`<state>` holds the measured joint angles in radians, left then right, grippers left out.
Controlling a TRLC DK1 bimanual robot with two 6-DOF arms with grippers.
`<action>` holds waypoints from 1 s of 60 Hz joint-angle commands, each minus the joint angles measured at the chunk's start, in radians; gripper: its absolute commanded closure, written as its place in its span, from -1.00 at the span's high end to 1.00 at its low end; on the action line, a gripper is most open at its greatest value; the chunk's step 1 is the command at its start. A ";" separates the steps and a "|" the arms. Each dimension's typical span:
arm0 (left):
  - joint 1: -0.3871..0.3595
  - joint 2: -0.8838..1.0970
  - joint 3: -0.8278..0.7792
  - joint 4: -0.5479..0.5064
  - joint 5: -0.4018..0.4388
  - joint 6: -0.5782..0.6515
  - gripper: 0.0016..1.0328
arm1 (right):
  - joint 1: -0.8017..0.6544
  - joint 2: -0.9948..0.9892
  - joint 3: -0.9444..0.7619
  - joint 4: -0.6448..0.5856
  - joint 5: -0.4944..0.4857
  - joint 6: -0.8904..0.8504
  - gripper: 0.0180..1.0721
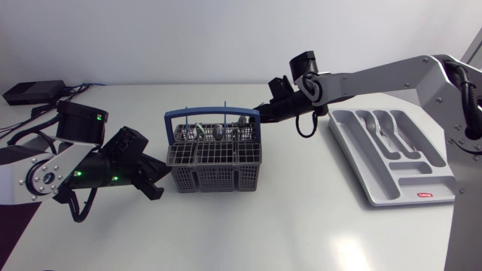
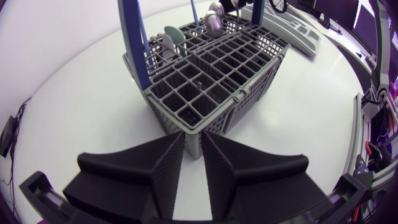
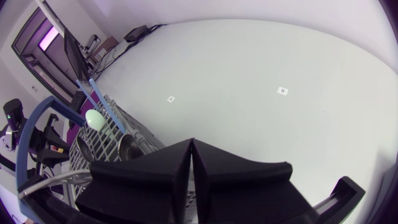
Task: Unload the cutlery basket into the drawer organizer.
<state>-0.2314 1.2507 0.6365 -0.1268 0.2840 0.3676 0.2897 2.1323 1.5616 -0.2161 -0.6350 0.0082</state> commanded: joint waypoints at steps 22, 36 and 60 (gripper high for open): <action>0.070 0.107 0.049 0.090 0.007 0.004 -0.56 | 0.008 -0.181 -0.302 -0.034 -0.054 -0.042 -0.81; 0.078 0.145 0.088 0.102 0.007 -0.004 -0.56 | 0.032 -0.405 -0.546 0.030 0.052 -0.045 -0.81; 0.078 0.227 0.169 0.102 0.011 -0.024 -0.56 | -0.009 -0.428 -0.587 0.119 0.087 -0.047 -0.81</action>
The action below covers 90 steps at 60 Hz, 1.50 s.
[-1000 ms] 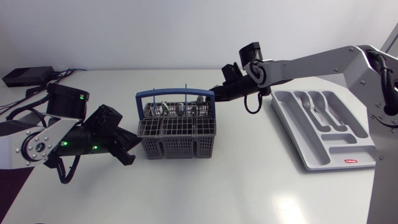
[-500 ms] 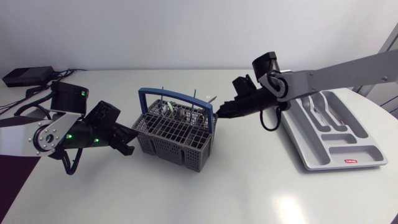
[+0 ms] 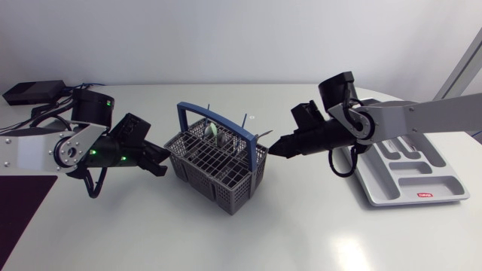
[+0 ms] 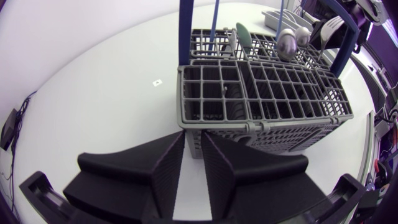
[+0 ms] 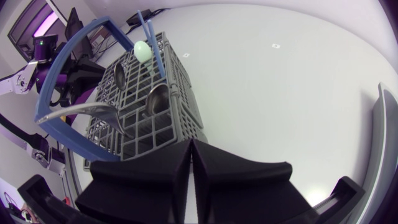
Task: Unload the cutlery basket into the drawer organizer.
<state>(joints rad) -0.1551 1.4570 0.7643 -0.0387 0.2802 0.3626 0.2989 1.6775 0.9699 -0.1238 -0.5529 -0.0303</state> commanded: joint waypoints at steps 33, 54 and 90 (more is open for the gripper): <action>0.057 0.218 0.214 0.010 0.099 -0.065 -0.56 | 0.089 -0.061 -0.085 0.024 -0.091 -0.042 -0.81; 0.009 0.404 0.421 -0.059 0.194 -0.097 -0.56 | 0.253 -0.156 -0.155 -0.007 -0.073 -0.039 -0.81; 0.025 -0.070 0.217 -0.242 0.195 0.019 -0.56 | 0.075 -0.391 -0.178 -0.122 -0.027 -0.114 -0.81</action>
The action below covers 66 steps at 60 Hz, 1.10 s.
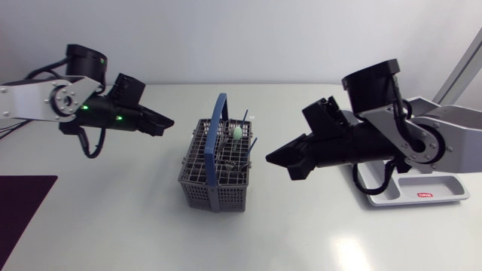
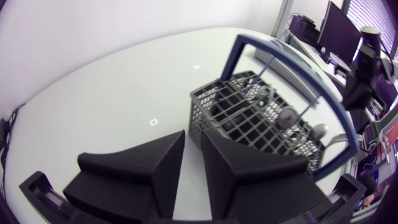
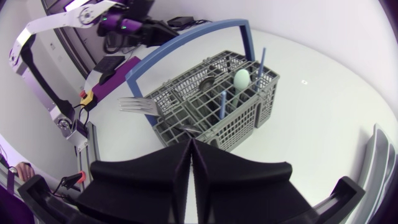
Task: Unload the cutlery basket into the drawer organizer.
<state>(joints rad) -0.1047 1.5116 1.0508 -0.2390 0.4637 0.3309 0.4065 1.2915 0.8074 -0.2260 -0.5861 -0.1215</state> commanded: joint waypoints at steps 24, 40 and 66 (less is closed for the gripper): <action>-0.299 -0.576 -0.166 -0.407 0.010 0.099 -0.56 | -0.150 0.028 0.006 0.005 0.006 -0.046 -0.81; -0.587 -0.544 -0.229 -0.330 -0.152 -0.004 -0.56 | -0.179 0.138 0.073 0.053 0.023 -0.038 -0.81; -0.708 -0.278 -0.252 -0.039 -0.513 -0.047 -0.56 | -0.183 0.489 0.338 0.148 0.029 0.040 -0.81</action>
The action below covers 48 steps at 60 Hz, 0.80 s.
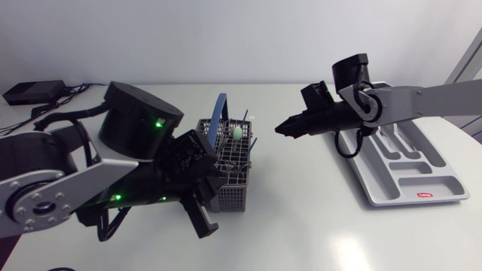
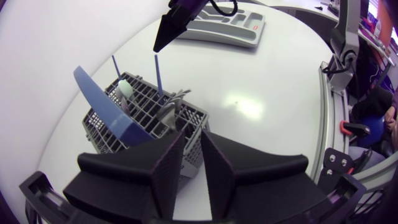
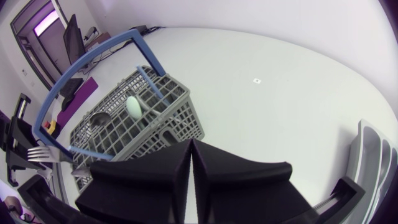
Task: Unload the cutlery basket into the drawer organizer.
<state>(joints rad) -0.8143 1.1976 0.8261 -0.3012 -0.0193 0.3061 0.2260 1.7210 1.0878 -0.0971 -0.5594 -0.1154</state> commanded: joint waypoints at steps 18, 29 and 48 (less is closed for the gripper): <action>0.116 0.096 -0.041 0.074 -0.093 -0.041 -0.56 | 0.007 0.261 0.293 0.008 -0.034 0.063 -0.81; 0.188 0.037 -0.082 0.060 -0.100 -0.033 -0.56 | 0.052 0.356 0.406 -0.003 -0.028 0.097 -0.81; 0.305 -0.245 -0.165 -0.101 -0.034 0.013 -0.56 | 0.073 0.491 0.581 -0.047 0.004 0.125 -0.81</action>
<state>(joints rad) -0.5411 0.9874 0.7082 -0.3779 -0.0715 0.2924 0.3008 2.1666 1.6314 -0.1215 -0.5613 -0.0196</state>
